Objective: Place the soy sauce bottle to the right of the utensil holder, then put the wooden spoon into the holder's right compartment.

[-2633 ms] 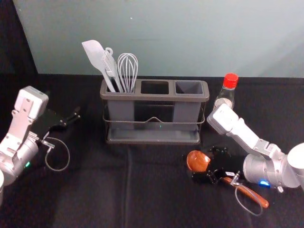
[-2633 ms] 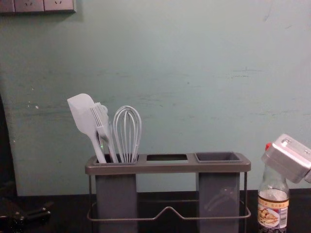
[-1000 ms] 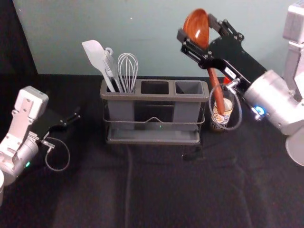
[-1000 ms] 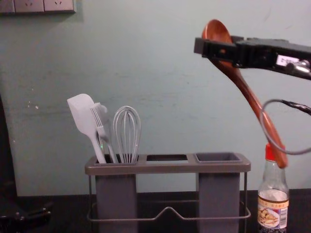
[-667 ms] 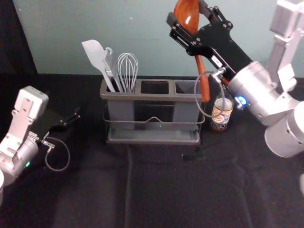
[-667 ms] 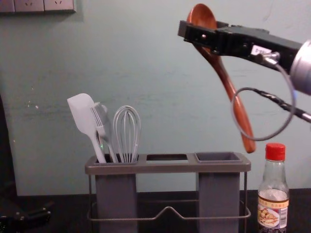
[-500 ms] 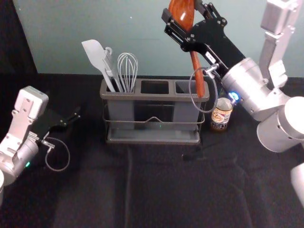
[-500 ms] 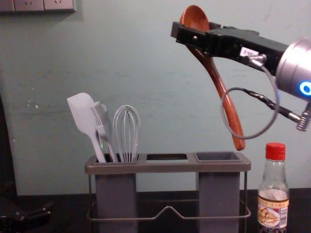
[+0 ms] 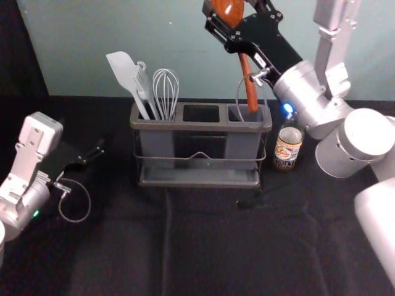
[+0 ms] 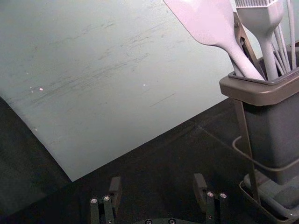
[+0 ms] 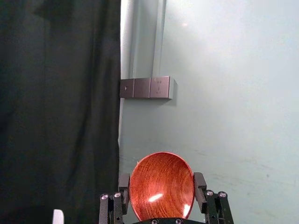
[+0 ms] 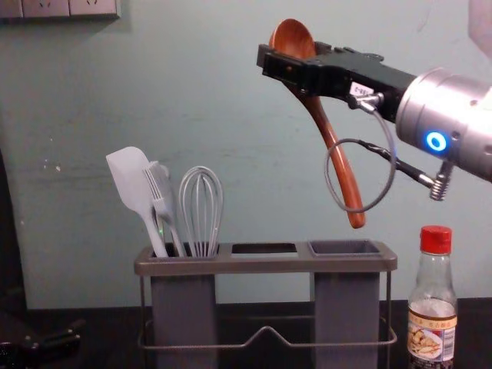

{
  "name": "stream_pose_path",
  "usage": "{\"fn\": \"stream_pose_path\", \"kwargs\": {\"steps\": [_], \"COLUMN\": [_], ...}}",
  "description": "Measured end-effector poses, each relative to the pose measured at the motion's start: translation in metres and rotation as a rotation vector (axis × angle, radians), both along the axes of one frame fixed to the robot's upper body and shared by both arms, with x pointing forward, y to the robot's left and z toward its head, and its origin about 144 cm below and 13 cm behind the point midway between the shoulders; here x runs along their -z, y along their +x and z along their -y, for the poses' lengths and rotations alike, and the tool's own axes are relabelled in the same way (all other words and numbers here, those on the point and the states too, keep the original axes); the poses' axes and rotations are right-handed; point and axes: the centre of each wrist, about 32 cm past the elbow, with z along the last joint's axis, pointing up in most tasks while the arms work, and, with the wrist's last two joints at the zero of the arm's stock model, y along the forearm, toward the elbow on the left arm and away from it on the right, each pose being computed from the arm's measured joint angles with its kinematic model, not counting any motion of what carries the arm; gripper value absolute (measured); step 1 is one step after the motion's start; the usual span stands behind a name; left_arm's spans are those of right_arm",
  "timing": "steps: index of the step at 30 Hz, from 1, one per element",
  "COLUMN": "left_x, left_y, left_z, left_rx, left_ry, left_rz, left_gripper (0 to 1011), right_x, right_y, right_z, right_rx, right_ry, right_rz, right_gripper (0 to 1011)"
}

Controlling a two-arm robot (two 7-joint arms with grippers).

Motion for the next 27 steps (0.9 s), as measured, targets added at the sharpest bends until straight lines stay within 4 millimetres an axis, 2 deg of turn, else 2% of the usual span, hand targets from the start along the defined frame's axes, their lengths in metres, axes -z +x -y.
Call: {"fn": "stream_pose_path", "kwargs": {"steps": [12,27], "left_x": [0.000,0.000], "left_y": [0.000,0.000], "left_z": [0.000,0.000], "left_rx": [0.000,0.000], "left_ry": [0.000,0.000], "left_rz": [0.000,0.000], "left_gripper": [1005,1005], "right_x": [0.012,0.021], "right_y": [0.018,0.026], "right_z": [-0.010,-0.012], "right_rx": [0.013,0.027], "right_ry": [-0.018,-0.031], "right_rz": [-0.022,-0.028], "right_gripper": [835,835]}}
